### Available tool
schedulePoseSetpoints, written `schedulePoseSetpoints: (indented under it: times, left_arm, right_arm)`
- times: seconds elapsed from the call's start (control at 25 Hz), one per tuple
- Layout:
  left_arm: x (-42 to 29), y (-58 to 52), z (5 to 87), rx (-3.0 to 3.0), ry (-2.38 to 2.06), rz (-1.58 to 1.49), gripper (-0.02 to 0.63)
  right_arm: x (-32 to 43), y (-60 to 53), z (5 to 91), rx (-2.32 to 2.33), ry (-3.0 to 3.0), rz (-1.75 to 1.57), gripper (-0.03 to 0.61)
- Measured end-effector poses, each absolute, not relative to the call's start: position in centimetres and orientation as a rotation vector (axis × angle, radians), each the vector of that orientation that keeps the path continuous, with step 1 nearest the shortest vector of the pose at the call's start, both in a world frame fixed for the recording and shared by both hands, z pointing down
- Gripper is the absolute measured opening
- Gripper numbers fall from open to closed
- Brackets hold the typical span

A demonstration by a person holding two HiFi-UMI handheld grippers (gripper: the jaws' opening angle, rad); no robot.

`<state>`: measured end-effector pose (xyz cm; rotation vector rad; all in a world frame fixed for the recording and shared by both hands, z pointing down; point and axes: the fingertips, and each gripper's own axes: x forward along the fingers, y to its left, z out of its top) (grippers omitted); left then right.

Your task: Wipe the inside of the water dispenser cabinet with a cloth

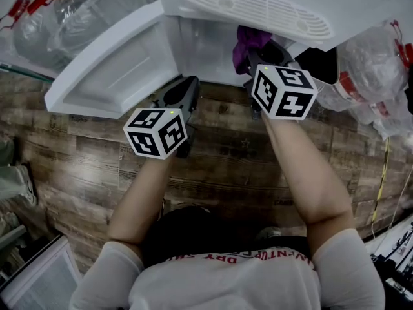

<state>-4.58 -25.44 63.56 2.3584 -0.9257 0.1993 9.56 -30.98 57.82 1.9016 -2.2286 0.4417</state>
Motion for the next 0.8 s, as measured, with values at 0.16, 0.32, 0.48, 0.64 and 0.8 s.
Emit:
schedulePoseSetpoints:
  times: [0.16, 0.32, 0.48, 0.64, 0.8]
  left_arm:
    - [-5.5, -26.1, 63.8, 2.331, -0.950, 0.182, 0.028]
    - [-6.0, -26.3, 63.4, 2.338, -0.959, 0.180, 0.028]
    - [-7.2, -26.1, 63.3, 2.341, -0.981, 0.196, 0.028]
    - [-8.5, -26.1, 63.5, 2.323, -1.014, 0.201, 0.028]
    - [-8.8, -26.1, 63.8, 2.319, -1.025, 0.219, 0.028]
  right_arm:
    - [6.1, -32.3, 57.7, 1.807, -2.279, 0.398, 0.094]
    - [2.8, -33.2, 57.2, 1.718, -2.329, 0.350, 0.094]
    - [-0.1, -34.0, 56.7, 1.651, -2.375, 0.326, 0.094]
    - [-1.6, -34.3, 56.6, 1.615, -2.404, 0.321, 0.094]
    - [-0.9, -33.7, 57.0, 1.616, -2.410, 0.336, 0.094]
